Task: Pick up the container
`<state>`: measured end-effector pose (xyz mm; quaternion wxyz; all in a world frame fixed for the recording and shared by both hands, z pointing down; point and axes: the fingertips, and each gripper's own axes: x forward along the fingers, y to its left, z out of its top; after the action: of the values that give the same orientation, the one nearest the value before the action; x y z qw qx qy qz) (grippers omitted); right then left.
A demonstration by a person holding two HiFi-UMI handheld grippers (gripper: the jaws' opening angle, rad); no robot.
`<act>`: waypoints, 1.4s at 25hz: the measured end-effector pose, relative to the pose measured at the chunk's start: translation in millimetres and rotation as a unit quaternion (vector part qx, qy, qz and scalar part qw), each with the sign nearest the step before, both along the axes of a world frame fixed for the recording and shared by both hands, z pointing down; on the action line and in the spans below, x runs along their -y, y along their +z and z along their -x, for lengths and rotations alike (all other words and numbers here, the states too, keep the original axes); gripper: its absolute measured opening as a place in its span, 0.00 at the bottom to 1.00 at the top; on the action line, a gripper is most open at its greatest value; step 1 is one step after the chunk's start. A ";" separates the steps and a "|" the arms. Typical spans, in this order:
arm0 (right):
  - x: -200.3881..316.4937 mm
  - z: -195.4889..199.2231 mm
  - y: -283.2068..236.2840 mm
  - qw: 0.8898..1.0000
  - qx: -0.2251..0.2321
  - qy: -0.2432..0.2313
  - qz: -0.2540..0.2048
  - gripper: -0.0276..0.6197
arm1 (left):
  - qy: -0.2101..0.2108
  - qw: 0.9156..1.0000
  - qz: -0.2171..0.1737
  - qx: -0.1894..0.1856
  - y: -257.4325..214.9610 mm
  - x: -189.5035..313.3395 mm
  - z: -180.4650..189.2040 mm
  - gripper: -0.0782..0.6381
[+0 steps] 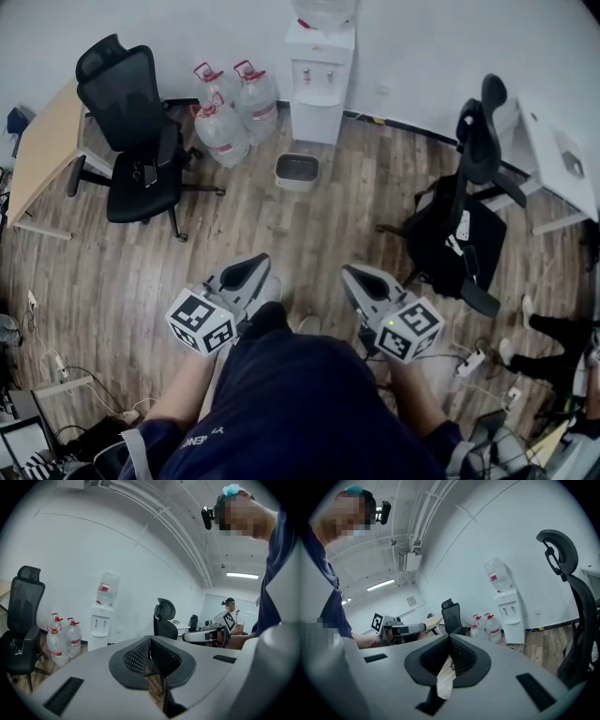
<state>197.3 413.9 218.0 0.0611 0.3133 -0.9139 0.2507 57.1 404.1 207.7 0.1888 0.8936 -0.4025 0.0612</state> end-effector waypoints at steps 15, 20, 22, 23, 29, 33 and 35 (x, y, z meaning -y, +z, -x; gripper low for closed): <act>138.2 32.0 51.8 0.998 -0.027 0.015 0.049 0.06 | 0.003 1.000 0.021 -0.008 54.0 165.0 52.4 0.15; 235.6 84.4 74.5 0.995 -0.053 0.022 0.081 0.06 | 0.014 0.999 0.042 0.004 75.0 261.7 104.1 0.15; 273.5 103.7 82.9 0.993 -0.067 0.026 0.093 0.06 | 0.013 0.999 0.050 0.010 80.4 299.3 129.5 0.15; 292.5 112.6 86.3 0.992 -0.073 0.029 0.098 0.06 | 0.013 0.998 0.054 0.013 83.6 318.2 142.3 0.15; 379.8 153.8 104.5 0.986 -0.098 0.055 0.120 0.06 | 0.035 0.996 0.066 0.037 103.1 409.4 193.7 0.15; 406.8 170.9 124.0 0.981 -0.116 0.050 0.146 0.06 | 0.041 0.996 0.077 0.036 115.1 447.0 208.1 0.15; 421.3 174.2 136.3 0.979 -0.123 0.050 0.157 0.06 | 0.040 0.995 0.086 0.034 125.1 461.5 211.1 0.15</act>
<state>23.1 -7.4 354.3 0.2088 0.3740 -0.8318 0.3532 -154.0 -57.4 332.9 0.2479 0.8871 -0.3656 0.1338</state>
